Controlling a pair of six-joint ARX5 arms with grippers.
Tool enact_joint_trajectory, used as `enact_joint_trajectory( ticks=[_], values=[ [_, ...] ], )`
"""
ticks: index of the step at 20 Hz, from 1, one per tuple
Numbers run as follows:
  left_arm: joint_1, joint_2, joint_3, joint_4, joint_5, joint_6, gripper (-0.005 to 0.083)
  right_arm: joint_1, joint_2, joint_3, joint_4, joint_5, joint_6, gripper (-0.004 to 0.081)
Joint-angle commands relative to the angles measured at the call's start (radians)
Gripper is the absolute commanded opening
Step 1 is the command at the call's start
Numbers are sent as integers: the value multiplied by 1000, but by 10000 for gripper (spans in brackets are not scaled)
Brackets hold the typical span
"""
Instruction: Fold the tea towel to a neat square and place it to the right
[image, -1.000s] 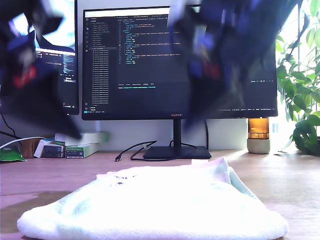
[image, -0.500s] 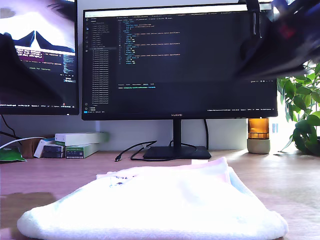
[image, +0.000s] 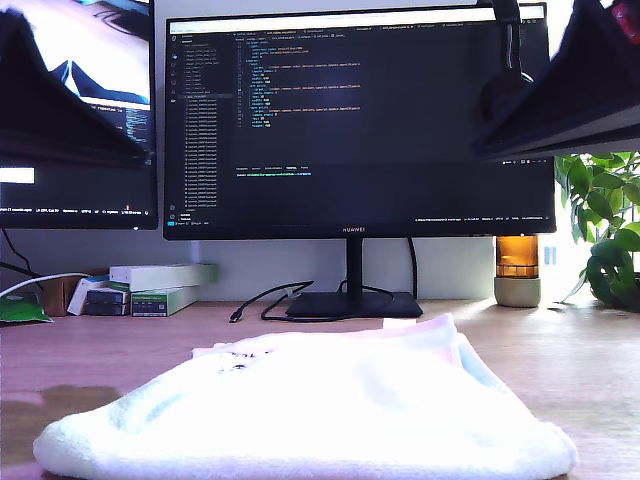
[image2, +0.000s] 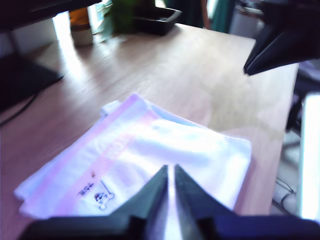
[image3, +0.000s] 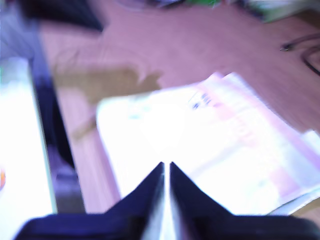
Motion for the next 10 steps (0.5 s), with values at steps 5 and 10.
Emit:
enact_joint_trajectory(
  ticks=[5, 10],
  values=[
    [-182, 14, -20, -249, -211, 431, 354, 116, 83, -12, -135, 138, -523, 299],
    [-225, 69, -20, -322, -277, 621, 431, 167, 180, -12, -147, 219, -780, 353]
  ],
)
